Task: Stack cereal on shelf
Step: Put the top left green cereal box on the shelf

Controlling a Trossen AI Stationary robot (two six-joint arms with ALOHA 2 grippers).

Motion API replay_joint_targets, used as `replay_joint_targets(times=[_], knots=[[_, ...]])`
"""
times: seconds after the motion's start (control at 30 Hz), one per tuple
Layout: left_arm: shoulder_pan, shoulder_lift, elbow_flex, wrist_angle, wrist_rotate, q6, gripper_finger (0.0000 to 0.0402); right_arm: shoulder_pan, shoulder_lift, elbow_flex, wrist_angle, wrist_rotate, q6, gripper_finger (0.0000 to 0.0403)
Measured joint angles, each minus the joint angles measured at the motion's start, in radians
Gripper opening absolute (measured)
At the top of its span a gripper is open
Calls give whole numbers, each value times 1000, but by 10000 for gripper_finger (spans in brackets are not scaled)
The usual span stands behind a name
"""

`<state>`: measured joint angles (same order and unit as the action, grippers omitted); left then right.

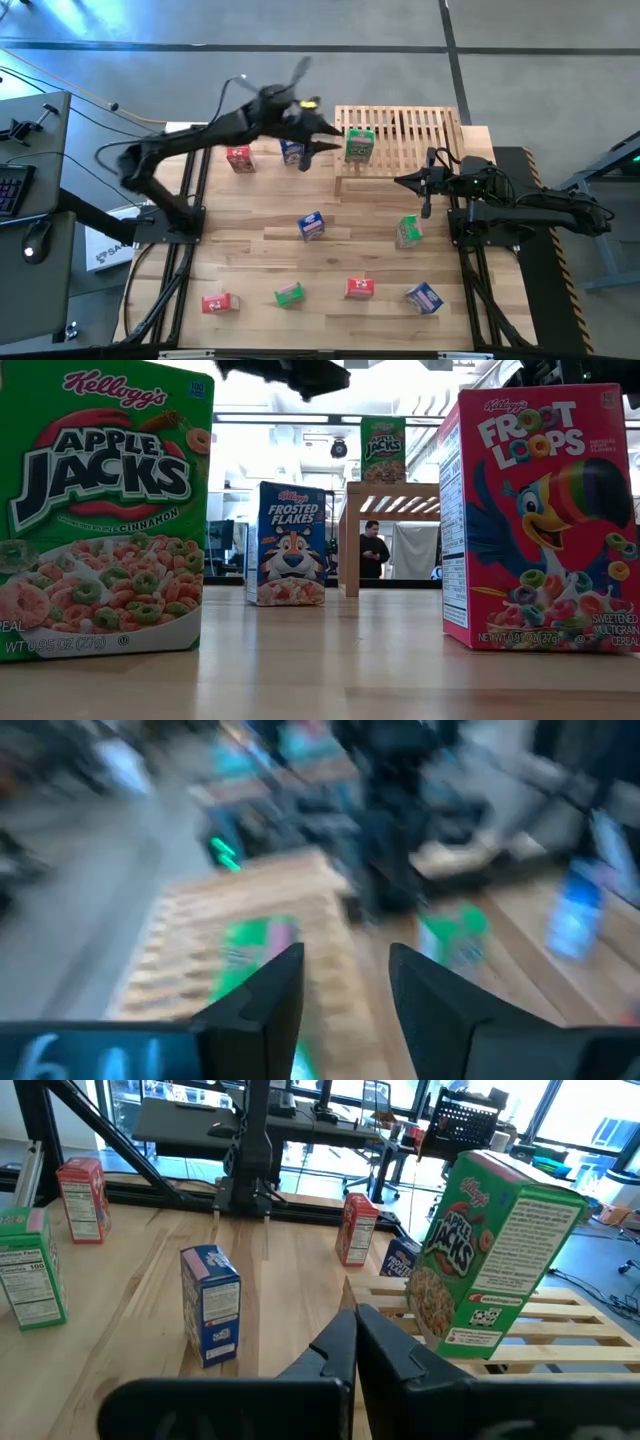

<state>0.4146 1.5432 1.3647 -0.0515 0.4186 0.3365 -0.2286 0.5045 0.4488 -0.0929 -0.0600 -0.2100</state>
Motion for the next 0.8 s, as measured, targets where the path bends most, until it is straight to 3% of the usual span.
replay_joint_targets(times=[0.13,0.3,0.4,0.53,0.67,0.8], knots=[[7,-139,-285,303,-34,-119,121,0,0,0,40,0,-35,0],[6,-242,-486,424,-42,-201,115,0,16,0,220,-43,-68,0],[6,-271,-560,488,-71,-211,115,0,48,0,319,-70,-60,0],[6,-281,-633,600,-105,-236,115,0,130,1,414,-22,15,0],[6,-280,-682,654,-107,-263,115,-9,247,59,412,87,64,4],[6,-280,-699,653,-107,-276,115,-9,366,187,304,94,35,43]])
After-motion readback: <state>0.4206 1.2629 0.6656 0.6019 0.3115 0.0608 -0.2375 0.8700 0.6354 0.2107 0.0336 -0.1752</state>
